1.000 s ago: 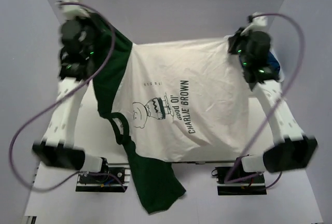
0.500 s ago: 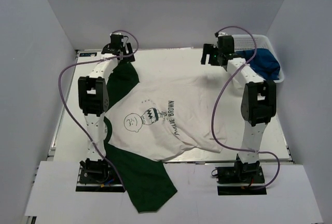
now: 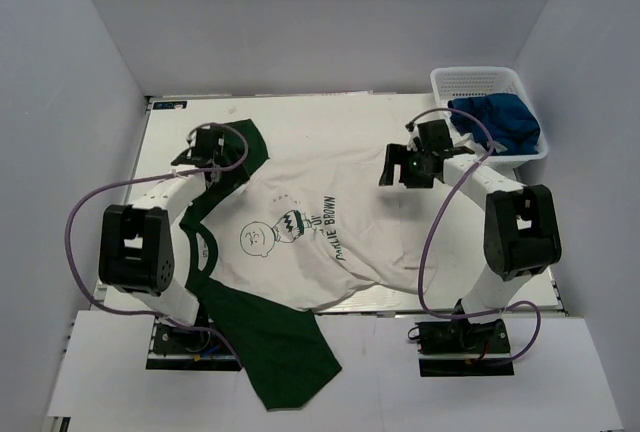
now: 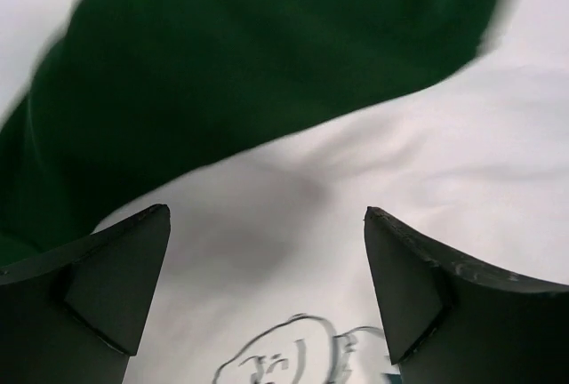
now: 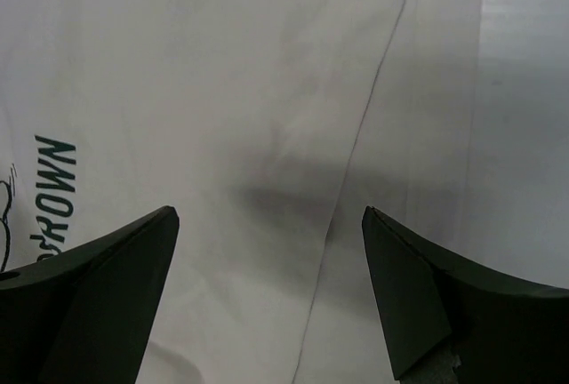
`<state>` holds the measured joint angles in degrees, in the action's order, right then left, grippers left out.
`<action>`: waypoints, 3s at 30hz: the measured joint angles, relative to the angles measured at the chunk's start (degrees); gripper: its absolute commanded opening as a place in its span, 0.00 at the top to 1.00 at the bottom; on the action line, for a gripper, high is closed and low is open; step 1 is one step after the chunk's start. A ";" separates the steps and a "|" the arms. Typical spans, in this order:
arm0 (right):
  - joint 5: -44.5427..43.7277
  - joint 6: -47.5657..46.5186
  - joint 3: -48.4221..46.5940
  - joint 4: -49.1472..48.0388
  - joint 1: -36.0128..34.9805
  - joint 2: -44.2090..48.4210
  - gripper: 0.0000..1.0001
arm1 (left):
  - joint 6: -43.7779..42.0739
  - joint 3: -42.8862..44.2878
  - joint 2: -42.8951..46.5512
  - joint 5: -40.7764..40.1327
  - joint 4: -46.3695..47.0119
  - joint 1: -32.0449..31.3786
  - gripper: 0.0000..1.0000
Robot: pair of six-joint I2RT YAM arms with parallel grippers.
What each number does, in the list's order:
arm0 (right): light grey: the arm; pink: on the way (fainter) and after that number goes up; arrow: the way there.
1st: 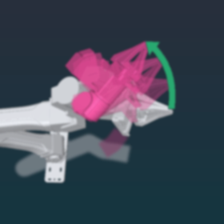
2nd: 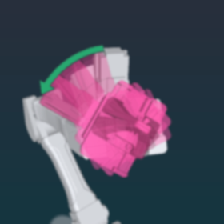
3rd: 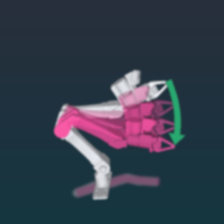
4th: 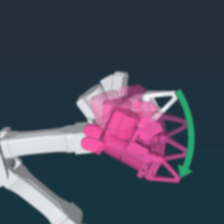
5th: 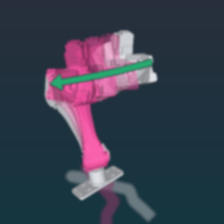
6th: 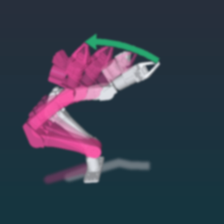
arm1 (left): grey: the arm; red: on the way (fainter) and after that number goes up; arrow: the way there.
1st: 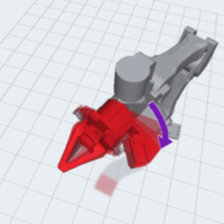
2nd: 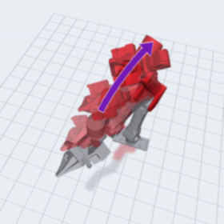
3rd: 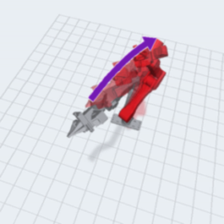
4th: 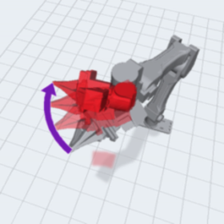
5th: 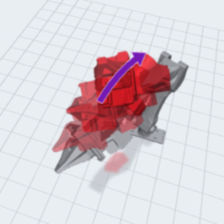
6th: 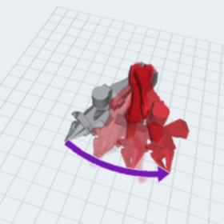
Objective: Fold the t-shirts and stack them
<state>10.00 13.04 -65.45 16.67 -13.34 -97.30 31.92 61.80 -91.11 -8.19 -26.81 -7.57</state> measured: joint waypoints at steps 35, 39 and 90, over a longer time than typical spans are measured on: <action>16.37 7.85 8.90 -3.69 0.81 -1.95 1.00 | 5.03 -3.69 -6.84 -3.72 -2.67 0.22 0.00; 11.21 7.91 6.16 -2.97 1.40 -1.95 1.00 | 5.05 -3.82 -6.88 -4.92 -2.40 0.22 0.00; -12.87 18.97 18.88 17.16 7.96 15.06 0.80 | 6.95 -3.39 -1.42 -6.05 -7.56 -0.42 0.00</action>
<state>-2.87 32.01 -46.57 33.82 -5.39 -82.24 38.87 58.41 -92.53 -14.24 -34.37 -7.99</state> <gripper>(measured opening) 0.236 0.995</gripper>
